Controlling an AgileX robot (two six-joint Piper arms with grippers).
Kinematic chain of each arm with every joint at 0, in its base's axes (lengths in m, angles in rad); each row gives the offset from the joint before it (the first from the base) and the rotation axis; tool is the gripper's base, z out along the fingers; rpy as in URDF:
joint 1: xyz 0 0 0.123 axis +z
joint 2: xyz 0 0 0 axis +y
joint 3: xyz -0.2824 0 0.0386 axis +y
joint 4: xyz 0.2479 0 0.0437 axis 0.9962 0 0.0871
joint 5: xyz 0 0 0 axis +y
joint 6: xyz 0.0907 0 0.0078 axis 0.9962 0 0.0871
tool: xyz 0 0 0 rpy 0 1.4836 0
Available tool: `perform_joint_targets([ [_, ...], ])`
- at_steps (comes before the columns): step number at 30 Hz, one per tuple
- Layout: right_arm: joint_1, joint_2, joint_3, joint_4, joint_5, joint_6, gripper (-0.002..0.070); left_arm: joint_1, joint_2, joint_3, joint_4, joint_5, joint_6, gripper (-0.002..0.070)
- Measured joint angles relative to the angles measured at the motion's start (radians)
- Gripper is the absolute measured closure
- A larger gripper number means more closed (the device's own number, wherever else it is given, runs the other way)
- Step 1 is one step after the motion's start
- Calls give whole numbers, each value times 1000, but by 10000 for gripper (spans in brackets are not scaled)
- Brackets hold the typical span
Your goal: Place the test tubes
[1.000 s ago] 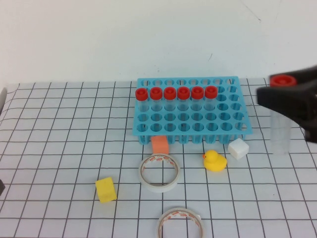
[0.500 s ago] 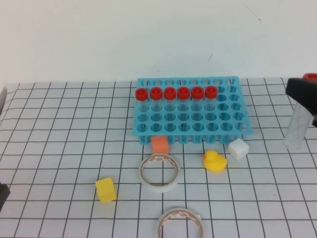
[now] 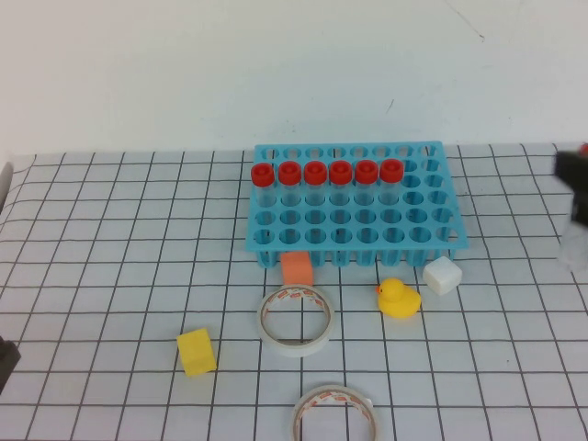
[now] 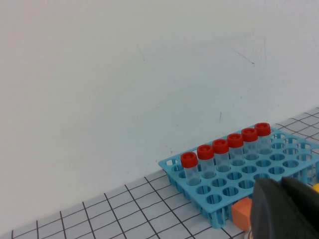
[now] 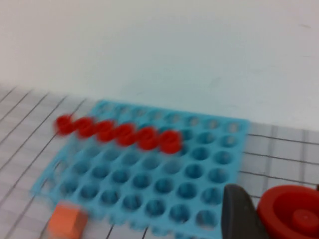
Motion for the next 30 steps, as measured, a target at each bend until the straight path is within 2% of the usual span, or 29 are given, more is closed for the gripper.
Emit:
perform_joint_targets([
  [2, 0, 19, 0, -269, -94, 360, 404, 0, 0, 0, 0, 0, 0, 676],
  [3, 0, 40, 0, -498, -190, 732, 404, 0, 0, 0, 0, 0, 0, 676],
  [4, 0, 59, 0, -634, -249, 907, 404, 0, 0, 0, 0, 0, 0, 676],
  [7, 0, 145, 0, -1019, -482, 1292, 404, 0, 0, 0, 0, 0, 0, 676],
  [9, 0, 219, 0, -1202, -666, 1404, 404, 0, 0, 0, 0, 0, 0, 676],
  [12, 0, 352, -21, -1364, -906, 1434, 404, 0, 0, 0, 0, 0, 0, 676],
  [14, 0, 445, -53, -1412, -959, 1434, 404, 0, 0, 0, 0, 0, 0, 676],
  [22, 0, 697, -247, -1472, -885, 1331, 405, 0, 0, 0, 0, 0, 0, 676],
  [30, 0, 851, -369, -1458, -883, 1279, 405, 0, 0, 0, 0, 0, 0, 676],
])
